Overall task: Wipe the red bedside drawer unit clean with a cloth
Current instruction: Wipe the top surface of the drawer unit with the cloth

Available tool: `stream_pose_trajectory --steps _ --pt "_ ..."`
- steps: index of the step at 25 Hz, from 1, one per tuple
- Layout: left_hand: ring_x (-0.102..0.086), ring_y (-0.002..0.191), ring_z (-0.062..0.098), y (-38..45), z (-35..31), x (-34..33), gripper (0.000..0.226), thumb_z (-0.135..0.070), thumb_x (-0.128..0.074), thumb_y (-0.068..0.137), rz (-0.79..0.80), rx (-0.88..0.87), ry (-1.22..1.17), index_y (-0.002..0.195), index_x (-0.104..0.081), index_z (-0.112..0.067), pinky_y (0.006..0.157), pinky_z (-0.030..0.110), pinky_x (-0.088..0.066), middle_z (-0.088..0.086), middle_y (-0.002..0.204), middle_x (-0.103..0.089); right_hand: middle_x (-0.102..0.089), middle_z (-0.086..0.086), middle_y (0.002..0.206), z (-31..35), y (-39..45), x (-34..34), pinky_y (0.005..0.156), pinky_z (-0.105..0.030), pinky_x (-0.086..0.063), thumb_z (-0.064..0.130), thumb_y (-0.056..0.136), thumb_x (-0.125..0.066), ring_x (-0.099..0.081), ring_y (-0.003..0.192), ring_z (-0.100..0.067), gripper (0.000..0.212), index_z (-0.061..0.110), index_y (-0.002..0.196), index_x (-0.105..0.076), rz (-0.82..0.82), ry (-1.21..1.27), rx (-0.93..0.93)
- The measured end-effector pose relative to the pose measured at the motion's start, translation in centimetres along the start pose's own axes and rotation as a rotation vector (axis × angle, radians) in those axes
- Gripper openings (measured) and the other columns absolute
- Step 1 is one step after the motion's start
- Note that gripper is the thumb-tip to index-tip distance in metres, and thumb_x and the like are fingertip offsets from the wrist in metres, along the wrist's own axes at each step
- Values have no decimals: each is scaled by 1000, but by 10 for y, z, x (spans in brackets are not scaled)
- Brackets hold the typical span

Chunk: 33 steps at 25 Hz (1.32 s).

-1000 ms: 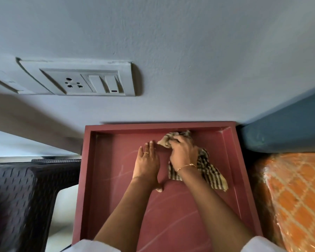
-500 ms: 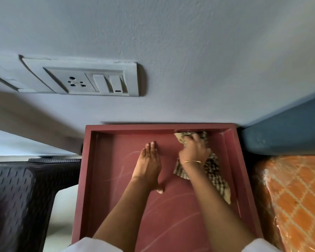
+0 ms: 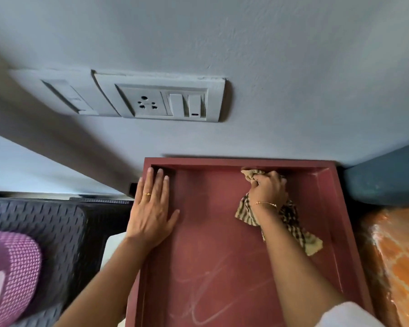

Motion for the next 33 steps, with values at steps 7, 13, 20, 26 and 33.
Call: stream_pose_trajectory --steps 7,13,20,26,33 --pt "-1 143 26 -21 26 -14 100 -58 -40 71 27 87 -124 143 -12 4 114 41 1 21 153 -11 -60 4 67 92 -82 -28 51 -31 -42 17 52 -83 -57 66 -26 17 22 56 -68 83 1 807" --pt "-10 141 30 -20 27 -18 87 -41 -39 70 -51 139 -228 143 -21 3 110 57 -17 18 153 -17 -62 -3 98 84 -58 -25 71 -39 -40 17 74 -70 -51 94 -33 10 22 82 -74 75 -6 291" --pt "-9 141 24 -21 32 -18 74 -27 -35 74 -128 156 -345 142 -31 1 107 57 -13 12 152 -21 -59 7 74 110 -138 -45 54 -29 -40 20 65 -55 -53 73 -23 13 20 59 -66 45 -48 987" --pt "-3 142 21 -21 32 -20 72 -30 -32 79 -138 150 -417 144 -25 0 110 53 -10 9 153 -14 -67 -4 79 151 -100 -42 59 -37 -44 2 53 -73 -59 73 -32 18 17 62 -69 -32 -7 685" --pt "-6 143 24 -24 32 -21 72 -39 -30 84 -141 151 -464 145 -21 -3 112 50 -10 4 154 -10 -62 5 79 110 -143 -48 56 -31 -41 22 71 -57 -47 80 -22 14 24 67 -70 -59 -73 1042"
Point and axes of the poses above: each hand's wrist, its own y-axis towards the middle knuckle, its own x-axis out of the back of the hand, z = x × y, the point moved 4 cm from there along y, towards the middle knuckle
